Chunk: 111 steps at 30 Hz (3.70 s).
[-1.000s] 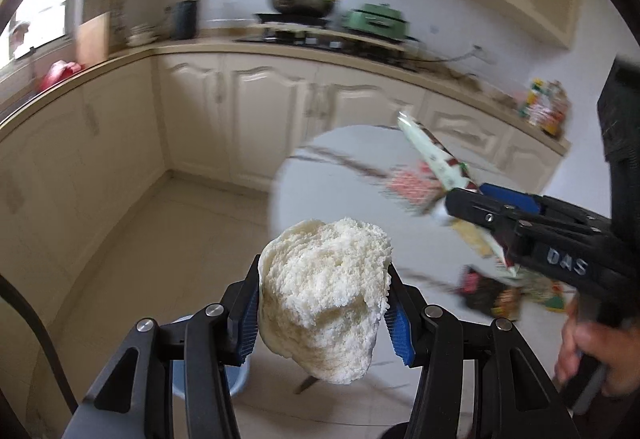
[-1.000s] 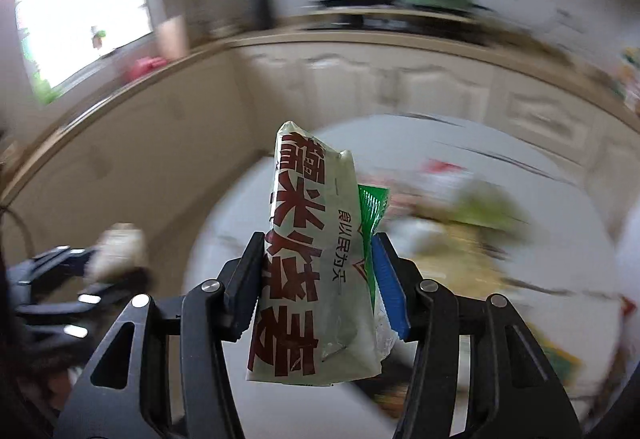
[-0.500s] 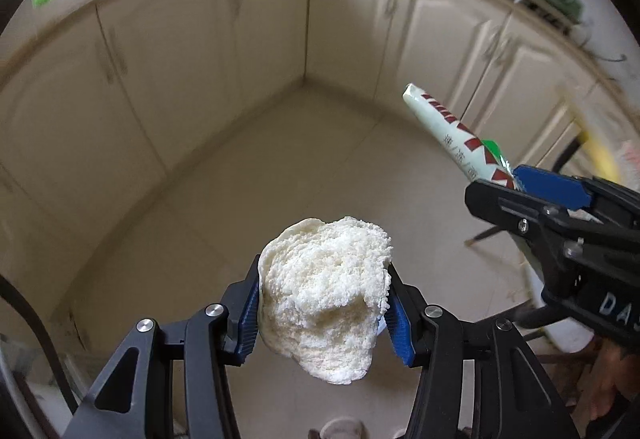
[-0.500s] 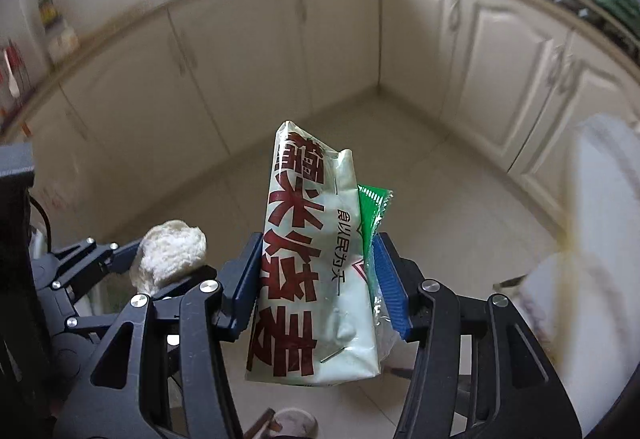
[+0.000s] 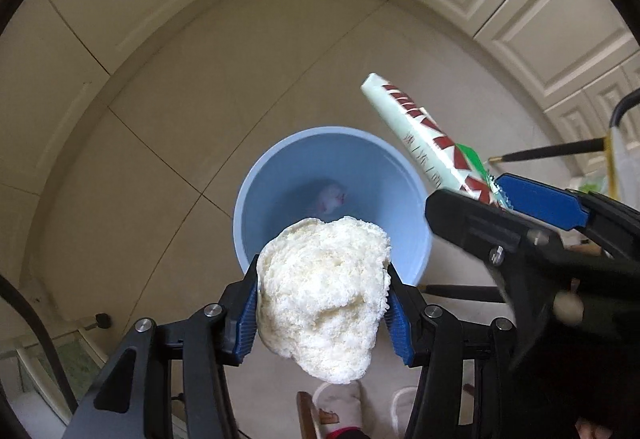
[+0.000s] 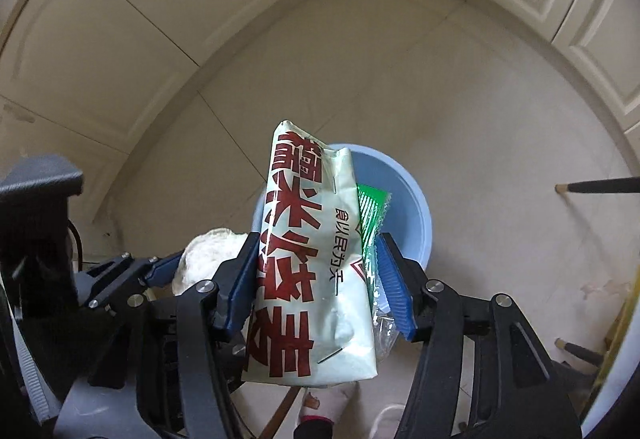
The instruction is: Collect trash
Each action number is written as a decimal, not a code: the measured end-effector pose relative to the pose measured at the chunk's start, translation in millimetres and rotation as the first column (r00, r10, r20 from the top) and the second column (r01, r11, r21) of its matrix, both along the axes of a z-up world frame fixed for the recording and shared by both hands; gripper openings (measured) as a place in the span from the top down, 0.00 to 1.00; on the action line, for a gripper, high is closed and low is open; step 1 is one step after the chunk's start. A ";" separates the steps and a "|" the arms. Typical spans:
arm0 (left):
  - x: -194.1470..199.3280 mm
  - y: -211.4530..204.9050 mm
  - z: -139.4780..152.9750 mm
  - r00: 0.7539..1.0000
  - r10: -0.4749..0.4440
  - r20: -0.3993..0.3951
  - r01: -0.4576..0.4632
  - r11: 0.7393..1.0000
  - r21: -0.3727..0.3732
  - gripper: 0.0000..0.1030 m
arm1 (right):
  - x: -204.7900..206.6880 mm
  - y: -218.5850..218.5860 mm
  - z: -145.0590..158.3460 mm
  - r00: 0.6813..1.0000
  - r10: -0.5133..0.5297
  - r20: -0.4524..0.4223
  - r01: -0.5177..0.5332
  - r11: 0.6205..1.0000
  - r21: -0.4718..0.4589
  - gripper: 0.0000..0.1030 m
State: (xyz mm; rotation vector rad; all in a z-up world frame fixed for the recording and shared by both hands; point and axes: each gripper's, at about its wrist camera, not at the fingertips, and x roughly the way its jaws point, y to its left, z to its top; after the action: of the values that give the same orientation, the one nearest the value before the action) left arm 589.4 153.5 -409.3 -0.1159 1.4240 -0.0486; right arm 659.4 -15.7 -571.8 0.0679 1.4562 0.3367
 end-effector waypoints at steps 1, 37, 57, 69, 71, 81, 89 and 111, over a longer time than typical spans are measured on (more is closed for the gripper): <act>4.6 -0.7 -4.4 1.000 0.005 -0.009 -0.005 1.000 0.001 0.51 | 2.1 -0.6 -6.1 1.000 0.002 -0.010 -0.002 1.000 0.012 0.46; -96.5 4.0 256.2 0.823 0.180 0.538 -0.240 0.970 0.043 0.31 | -106.1 23.9 273.3 0.863 0.063 0.501 -0.049 0.998 -0.042 0.00; -357.8 -207.0 354.7 0.359 0.018 0.933 -0.188 0.981 0.054 0.01 | -323.6 -125.3 521.6 0.441 -0.131 0.888 0.238 0.971 0.025 0.00; -483.5 -222.3 334.1 0.308 -0.068 0.949 -0.041 0.996 0.085 0.01 | -385.6 -205.9 538.4 0.354 -0.209 0.912 0.351 0.933 0.078 0.00; -477.2 -217.8 345.4 0.315 -0.086 0.945 -0.014 0.995 0.095 0.01 | -390.5 -223.7 536.5 0.347 -0.224 0.911 0.387 0.919 0.079 0.00; -383.4 -259.2 317.0 0.515 -0.188 0.836 0.160 0.980 0.122 0.01 | -378.8 -322.0 472.4 0.443 -0.355 0.823 0.580 0.814 0.039 0.00; -312.6 -323.7 274.3 0.727 -0.229 0.647 0.252 0.966 0.059 0.01 | -366.3 -389.5 401.0 0.515 -0.472 0.716 0.677 0.736 -0.001 0.00; -151.2 -431.1 209.1 0.880 -0.218 0.421 0.198 0.976 0.092 0.03 | -339.4 -445.9 323.8 0.615 -0.541 0.573 0.680 0.732 -0.038 0.00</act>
State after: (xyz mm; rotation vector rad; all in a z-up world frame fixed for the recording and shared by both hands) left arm 438.2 -277.7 -200.2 0.0855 0.9881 -0.2069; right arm 320.0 -461.6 -248.0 0.2490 0.8258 -0.3966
